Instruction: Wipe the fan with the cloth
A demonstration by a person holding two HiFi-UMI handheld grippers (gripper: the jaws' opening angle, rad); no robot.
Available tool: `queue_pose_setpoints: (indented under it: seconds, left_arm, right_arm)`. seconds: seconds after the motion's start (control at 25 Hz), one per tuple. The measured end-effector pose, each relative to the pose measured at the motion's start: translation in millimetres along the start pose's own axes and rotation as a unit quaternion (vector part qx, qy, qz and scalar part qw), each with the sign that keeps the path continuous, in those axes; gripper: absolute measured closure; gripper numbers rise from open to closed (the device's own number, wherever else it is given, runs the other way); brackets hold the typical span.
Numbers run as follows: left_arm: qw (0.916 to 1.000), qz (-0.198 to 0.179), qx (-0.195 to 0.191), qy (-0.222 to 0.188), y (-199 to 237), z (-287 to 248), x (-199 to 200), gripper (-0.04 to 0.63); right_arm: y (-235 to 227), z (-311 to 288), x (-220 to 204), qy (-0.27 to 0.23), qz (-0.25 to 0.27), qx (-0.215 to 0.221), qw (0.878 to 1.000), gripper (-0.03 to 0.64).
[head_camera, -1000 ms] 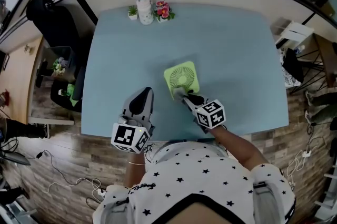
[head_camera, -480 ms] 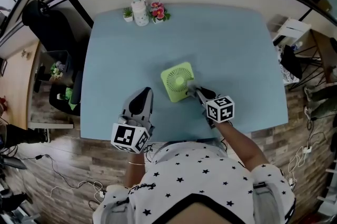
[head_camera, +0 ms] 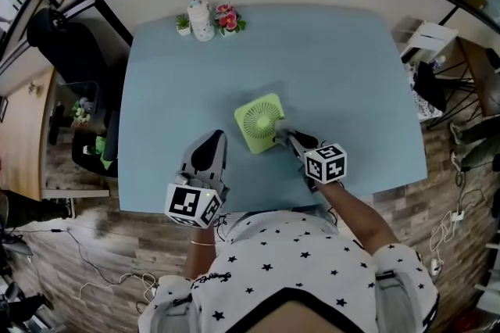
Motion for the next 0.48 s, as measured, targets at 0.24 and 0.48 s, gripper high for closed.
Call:
queue_pose_setpoints:
  seconds: [0.24,0.48]
  left_arm:
    - [0.9999,0.0,-0.011,0.002,-2,-7,-1,0.563]
    - [0.9998,0.0,-0.02,0.003,-5,-12,-2,0.563]
  right_arm:
    - [11,5,10,-0.029,-0.024,0.026,0.999,0.586]
    - [23,18,40,-0.09,-0.031,0.04,0.995,0.586]
Point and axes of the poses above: the fingertips, and each gripper's own axes: z backward along the fingers, y to its left, x out of its top, the point moved 9 cm from there along z, backward along the fingers, and after that the axes turned 7 degrees about x, right-handed, at the moved point
